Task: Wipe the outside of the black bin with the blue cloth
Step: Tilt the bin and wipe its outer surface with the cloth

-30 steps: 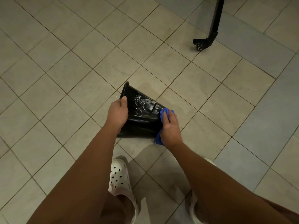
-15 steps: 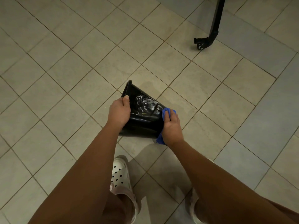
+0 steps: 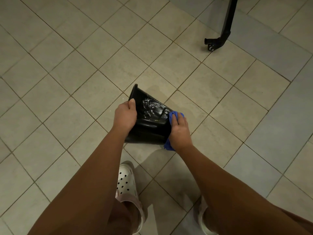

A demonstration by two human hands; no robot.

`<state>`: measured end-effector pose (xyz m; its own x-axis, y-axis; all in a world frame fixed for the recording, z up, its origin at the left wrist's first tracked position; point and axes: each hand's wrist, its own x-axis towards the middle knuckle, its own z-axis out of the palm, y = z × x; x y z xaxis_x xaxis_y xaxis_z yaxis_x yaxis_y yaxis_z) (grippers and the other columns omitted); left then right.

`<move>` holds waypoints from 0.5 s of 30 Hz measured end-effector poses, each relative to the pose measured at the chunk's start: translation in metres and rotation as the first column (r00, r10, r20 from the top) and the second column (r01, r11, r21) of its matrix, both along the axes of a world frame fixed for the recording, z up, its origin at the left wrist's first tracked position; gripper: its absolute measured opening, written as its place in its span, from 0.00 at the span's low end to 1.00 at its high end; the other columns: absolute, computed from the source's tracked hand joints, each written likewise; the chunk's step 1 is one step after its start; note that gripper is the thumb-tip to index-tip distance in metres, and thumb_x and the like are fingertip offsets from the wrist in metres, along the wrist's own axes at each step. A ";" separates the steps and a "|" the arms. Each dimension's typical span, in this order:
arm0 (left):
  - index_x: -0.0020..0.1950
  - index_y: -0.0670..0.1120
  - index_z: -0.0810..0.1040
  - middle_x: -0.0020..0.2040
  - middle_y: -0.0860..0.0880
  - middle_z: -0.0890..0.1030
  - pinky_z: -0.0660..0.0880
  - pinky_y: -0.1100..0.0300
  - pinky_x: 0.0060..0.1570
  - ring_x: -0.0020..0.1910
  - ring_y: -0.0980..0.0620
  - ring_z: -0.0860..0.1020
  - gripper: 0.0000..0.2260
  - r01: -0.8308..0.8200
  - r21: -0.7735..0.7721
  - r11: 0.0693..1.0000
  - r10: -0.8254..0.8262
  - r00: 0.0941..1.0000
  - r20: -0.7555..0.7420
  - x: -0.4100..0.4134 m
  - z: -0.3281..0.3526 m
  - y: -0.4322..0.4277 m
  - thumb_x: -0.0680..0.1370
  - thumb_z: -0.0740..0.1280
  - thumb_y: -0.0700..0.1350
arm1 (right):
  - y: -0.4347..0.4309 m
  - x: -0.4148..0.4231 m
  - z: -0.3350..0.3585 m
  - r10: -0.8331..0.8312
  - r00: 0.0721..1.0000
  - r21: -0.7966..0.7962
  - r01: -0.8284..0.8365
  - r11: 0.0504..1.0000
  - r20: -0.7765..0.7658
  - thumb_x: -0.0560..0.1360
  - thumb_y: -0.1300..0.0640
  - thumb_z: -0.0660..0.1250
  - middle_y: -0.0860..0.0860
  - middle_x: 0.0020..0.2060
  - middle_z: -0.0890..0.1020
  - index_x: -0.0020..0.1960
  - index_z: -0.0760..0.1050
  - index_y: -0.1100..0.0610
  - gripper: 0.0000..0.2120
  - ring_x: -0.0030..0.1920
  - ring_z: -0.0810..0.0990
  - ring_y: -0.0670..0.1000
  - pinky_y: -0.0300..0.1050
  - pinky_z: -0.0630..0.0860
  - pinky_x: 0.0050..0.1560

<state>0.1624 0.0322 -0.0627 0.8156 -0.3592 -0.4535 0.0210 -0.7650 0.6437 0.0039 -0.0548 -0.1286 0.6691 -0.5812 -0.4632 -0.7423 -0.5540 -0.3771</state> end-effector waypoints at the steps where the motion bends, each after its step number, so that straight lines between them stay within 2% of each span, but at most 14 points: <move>1: 0.44 0.42 0.76 0.42 0.44 0.79 0.72 0.52 0.45 0.44 0.46 0.77 0.20 0.010 -0.006 1.000 -0.010 1.000 0.009 -0.001 0.000 -0.001 0.86 0.52 0.53 | -0.001 0.000 -0.001 -0.032 0.999 0.012 0.032 0.999 -0.017 0.71 0.58 0.71 0.57 0.75 0.47 0.76 0.45 0.59 0.45 0.75 0.45 0.59 0.51 0.48 0.74; 3: 0.42 0.44 0.73 0.39 0.46 0.76 0.70 0.54 0.44 0.42 0.48 0.75 0.20 0.040 0.004 0.999 -0.040 0.999 0.027 -0.003 0.003 -0.004 0.86 0.52 0.52 | 0.002 0.001 0.001 -0.054 0.997 -0.001 0.054 0.999 -0.061 0.72 0.59 0.71 0.60 0.75 0.47 0.76 0.43 0.60 0.45 0.75 0.45 0.61 0.53 0.48 0.74; 5: 0.45 0.43 0.75 0.41 0.46 0.77 0.69 0.54 0.45 0.43 0.47 0.76 0.20 0.060 0.022 0.998 -0.061 0.997 0.037 -0.003 0.004 -0.005 0.86 0.51 0.52 | 0.011 0.001 0.003 -0.065 0.996 -0.036 0.063 0.997 -0.067 0.74 0.60 0.67 0.64 0.74 0.47 0.75 0.43 0.64 0.41 0.74 0.46 0.63 0.56 0.48 0.74; 7: 0.48 0.41 0.76 0.44 0.44 0.79 0.70 0.53 0.46 0.46 0.46 0.77 0.20 0.048 0.027 0.998 -0.049 0.998 0.030 -0.001 0.004 -0.003 0.86 0.51 0.52 | 0.022 0.001 0.002 -0.019 0.998 -0.088 0.013 0.996 -0.067 0.74 0.60 0.68 0.66 0.74 0.47 0.75 0.43 0.65 0.41 0.74 0.46 0.66 0.57 0.48 0.74; 10: 0.54 0.41 0.78 0.49 0.42 0.81 0.74 0.50 0.51 0.50 0.44 0.79 0.21 0.013 0.010 1.000 -0.013 1.000 -0.008 0.001 0.002 0.000 0.85 0.52 0.53 | 0.024 0.001 0.000 0.004 1.000 -0.108 -0.007 0.994 -0.028 0.72 0.62 0.70 0.62 0.75 0.45 0.75 0.43 0.63 0.43 0.74 0.45 0.65 0.55 0.47 0.72; 13: 0.55 0.40 0.78 0.51 0.41 0.81 0.74 0.50 0.52 0.51 0.44 0.79 0.21 0.002 -0.012 1.000 -0.003 0.999 -0.035 0.001 0.002 0.002 0.85 0.52 0.54 | 0.004 0.006 -0.001 0.091 0.995 -0.087 -0.095 0.992 -0.043 0.70 0.60 0.72 0.60 0.75 0.45 0.76 0.43 0.62 0.47 0.74 0.44 0.63 0.52 0.47 0.74; 15: 0.54 0.40 0.78 0.50 0.41 0.82 0.74 0.49 0.53 0.50 0.44 0.79 0.21 0.011 -0.021 1.000 -0.011 1.000 -0.028 0.001 0.002 0.003 0.85 0.52 0.54 | -0.009 0.008 -0.003 0.034 0.999 -0.002 -0.034 0.999 0.002 0.72 0.61 0.68 0.59 0.74 0.49 0.76 0.47 0.61 0.40 0.74 0.48 0.60 0.51 0.50 0.74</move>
